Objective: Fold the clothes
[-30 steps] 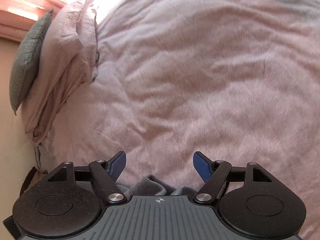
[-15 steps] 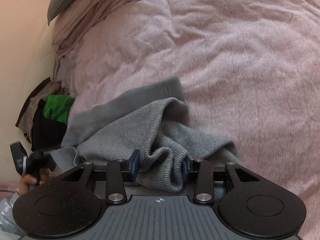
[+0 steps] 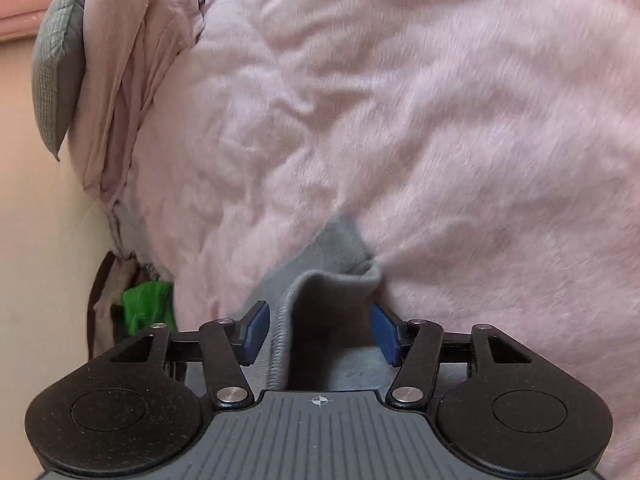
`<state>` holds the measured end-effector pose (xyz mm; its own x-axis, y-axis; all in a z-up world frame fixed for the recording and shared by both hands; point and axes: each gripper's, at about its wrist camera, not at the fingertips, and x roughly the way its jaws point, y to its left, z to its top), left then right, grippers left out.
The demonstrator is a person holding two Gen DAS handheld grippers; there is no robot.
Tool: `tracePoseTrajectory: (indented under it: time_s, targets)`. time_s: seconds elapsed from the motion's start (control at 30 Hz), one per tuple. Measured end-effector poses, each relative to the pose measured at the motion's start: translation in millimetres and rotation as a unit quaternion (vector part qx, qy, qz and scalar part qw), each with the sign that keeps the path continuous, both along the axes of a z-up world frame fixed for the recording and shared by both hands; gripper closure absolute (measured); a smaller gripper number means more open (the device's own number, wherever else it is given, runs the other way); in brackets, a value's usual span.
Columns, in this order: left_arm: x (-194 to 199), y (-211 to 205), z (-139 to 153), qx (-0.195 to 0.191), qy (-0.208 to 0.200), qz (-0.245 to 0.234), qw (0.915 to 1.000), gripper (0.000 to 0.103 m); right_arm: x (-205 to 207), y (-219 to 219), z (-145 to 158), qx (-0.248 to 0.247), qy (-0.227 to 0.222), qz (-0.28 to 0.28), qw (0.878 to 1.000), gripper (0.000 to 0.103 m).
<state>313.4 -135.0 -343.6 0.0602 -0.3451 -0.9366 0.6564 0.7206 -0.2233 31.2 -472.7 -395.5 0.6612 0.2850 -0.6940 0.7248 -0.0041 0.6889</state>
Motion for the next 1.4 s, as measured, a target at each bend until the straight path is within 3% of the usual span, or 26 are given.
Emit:
tracePoseTrajectory:
  time_s: [0.03,0.13,0.23,0.33,0.47,0.57,0.6,0.63,0.67,0.7,0.73,0.77,0.87,1.07,1.17,1.27,1.3,1.4]
  targets:
    - [-1.6,-1.9,4.2,-0.002,-0.007,-0.005,1.0,0.102,1.3,2.9,4.2,-0.019,-0.008,0.001,1.0,0.103]
    - [-5.3,-12.7,31.3,-0.038,-0.033,-0.019,0.9986,0.102,-3.4,10.2,45.5,-0.116,-0.047,0.008,0.992,0.103]
    - [-9.7,-36.2,73.8,-0.092,-0.057,-0.044,0.9932,0.103,-24.9,8.4,108.5,-0.195,-0.099,-0.026,0.975,0.103]
    - [-18.1,-83.0,129.3,-0.164,-0.085,-0.092,0.9785,0.103,-48.1,-8.7,181.3,-0.292,-0.133,-0.05,0.946,0.103]
    - [-32.7,-171.6,193.4,-0.25,-0.117,-0.16,0.9478,0.102,-75.3,-51.5,263.2,-0.393,-0.148,-0.091,0.903,0.103]
    - [-42.2,-247.5,222.0,-0.285,-0.132,-0.189,0.9305,0.102,-86.4,-100.6,306.1,-0.447,-0.151,-0.135,0.871,0.103]
    - [-45.5,-273.9,226.9,-0.292,-0.135,-0.195,0.9265,0.102,-85.2,-119.7,314.5,-0.457,-0.142,-0.151,0.865,0.103]
    - [-47.5,-304.0,228.7,-0.287,-0.129,-0.195,0.9287,0.097,-84.0,-143.9,319.8,-0.457,-0.129,-0.157,0.866,0.101]
    - [-48.5,-332.6,227.3,-0.273,-0.122,-0.187,0.9359,0.096,-79.7,-170.5,319.7,-0.447,-0.101,-0.158,0.874,0.093]
    - [-49.4,-352.8,223.8,-0.261,-0.118,-0.177,0.9417,0.082,-76.7,-191.0,316.0,-0.439,-0.053,-0.166,0.882,0.066]
    - [-51.4,-371.1,217.3,-0.248,-0.118,-0.171,0.9462,0.064,-78.8,-203.7,310.5,-0.434,-0.001,-0.186,0.882,0.046]
    - [-54.2,-382.5,208.7,-0.234,-0.124,-0.17,0.9493,0.062,-86.6,-210.5,302.5,-0.43,0.028,-0.199,0.88,0.045]
    - [-59.3,-380.7,170.3,-0.192,-0.117,-0.182,0.9573,0.059,-120.3,-196.3,266.7,-0.409,0.045,-0.202,0.889,0.045]
    - [-73.3,-289.3,55.7,-0.053,-0.071,-0.198,0.9762,0.059,-182.8,-62.2,147.9,-0.328,0.13,-0.116,0.928,0.045]
    - [-104.2,-221.3,17.9,0.005,-0.044,-0.214,0.9758,0.059,-185.5,25.2,110.3,-0.303,0.176,-0.017,0.936,0.045]
    - [-140.4,-169.8,3.2,0.033,-0.028,-0.235,0.9711,0.045,-181.0,85.0,85.3,-0.284,0.215,0.079,0.931,0.045]
    - [-151.0,-157.7,0.6,0.035,-0.022,-0.238,0.9703,0.039,-187.6,101.1,75.1,-0.269,0.215,0.087,0.935,0.045]
    - [-169.5,-138.6,-8.0,0.032,-0.012,-0.237,0.9709,0.036,-205.7,117.3,54.4,-0.222,0.213,0.052,0.95,0.045]
